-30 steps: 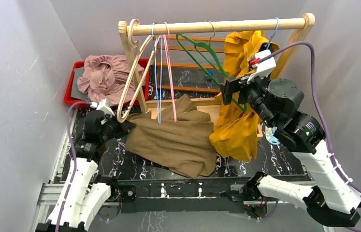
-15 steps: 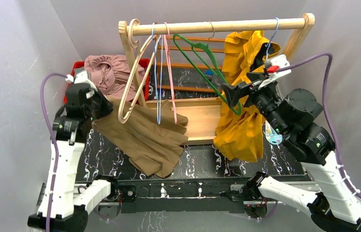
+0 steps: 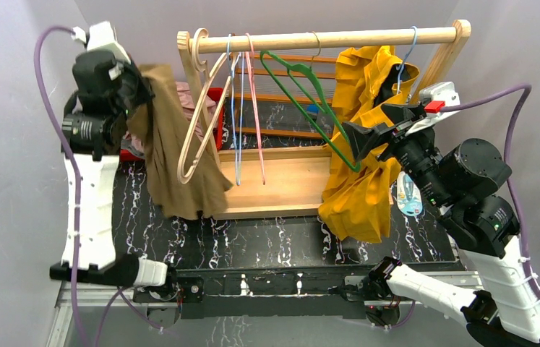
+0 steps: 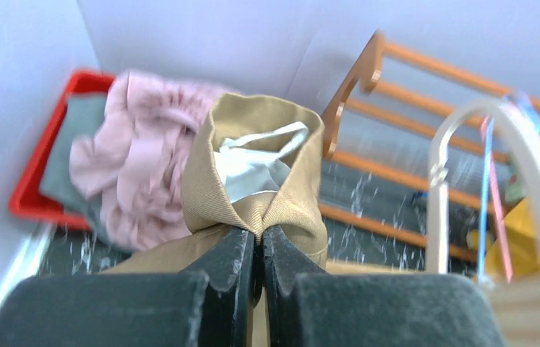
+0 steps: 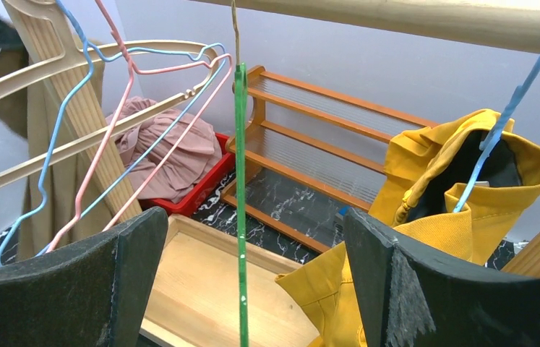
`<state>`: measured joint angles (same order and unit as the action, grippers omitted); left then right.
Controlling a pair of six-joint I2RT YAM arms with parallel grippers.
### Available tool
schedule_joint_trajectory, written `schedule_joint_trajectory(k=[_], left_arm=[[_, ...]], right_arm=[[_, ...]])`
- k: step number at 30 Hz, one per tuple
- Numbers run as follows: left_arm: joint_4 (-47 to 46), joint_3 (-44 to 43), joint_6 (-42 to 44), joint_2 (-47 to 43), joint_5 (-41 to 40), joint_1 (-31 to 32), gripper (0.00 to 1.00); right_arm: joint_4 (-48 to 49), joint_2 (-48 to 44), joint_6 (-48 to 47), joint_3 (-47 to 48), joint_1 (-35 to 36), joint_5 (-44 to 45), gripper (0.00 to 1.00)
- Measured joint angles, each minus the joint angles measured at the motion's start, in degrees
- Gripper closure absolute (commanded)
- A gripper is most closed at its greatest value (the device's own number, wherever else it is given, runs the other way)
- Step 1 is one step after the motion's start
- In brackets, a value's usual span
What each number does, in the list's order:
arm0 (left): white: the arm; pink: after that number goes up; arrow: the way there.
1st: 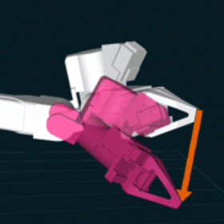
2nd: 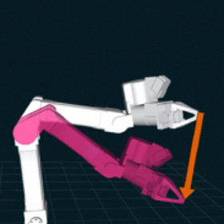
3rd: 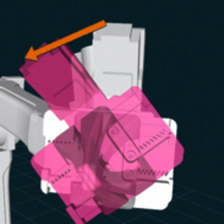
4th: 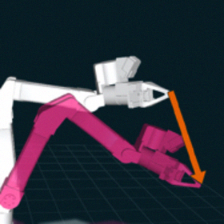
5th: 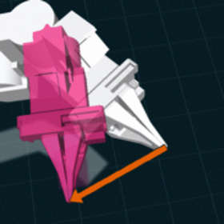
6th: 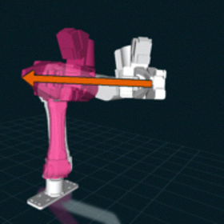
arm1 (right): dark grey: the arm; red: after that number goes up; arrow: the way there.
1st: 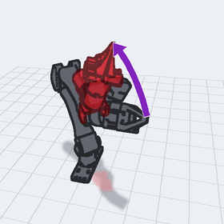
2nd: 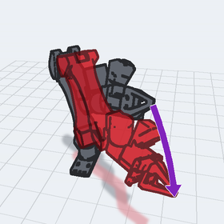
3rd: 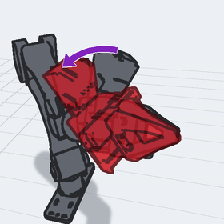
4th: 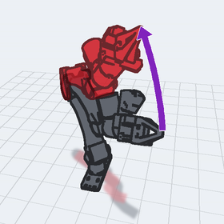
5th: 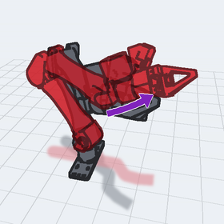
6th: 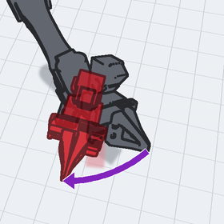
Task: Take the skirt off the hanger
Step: Place the skirt in the bin.
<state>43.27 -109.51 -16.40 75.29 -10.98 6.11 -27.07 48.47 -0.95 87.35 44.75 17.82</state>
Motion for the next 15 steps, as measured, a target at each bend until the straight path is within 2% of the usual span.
schedule_joint_trajectory(k=[4, 9, 15], left_arm=[[-3.4, -14.3, 4.0, 10.0, 0.4, 0.0, 1.0], [-12.0, -18.9, 9.8, 15.0, -0.7, 0.0, 1.0], [-23.1, -29.0, 12.5, 24.2, 1.2, -0.8, 1.0]], right_arm=[[0.1, 0.3, -0.1, 0.2, 0.0, 0.2, 0.02], [0.1, 0.8, 0.6, 0.2, 0.0, 1.1, 0.02], [0.2, 1.5, 1.0, 0.2, 0.0, 2.7, 0.02]])
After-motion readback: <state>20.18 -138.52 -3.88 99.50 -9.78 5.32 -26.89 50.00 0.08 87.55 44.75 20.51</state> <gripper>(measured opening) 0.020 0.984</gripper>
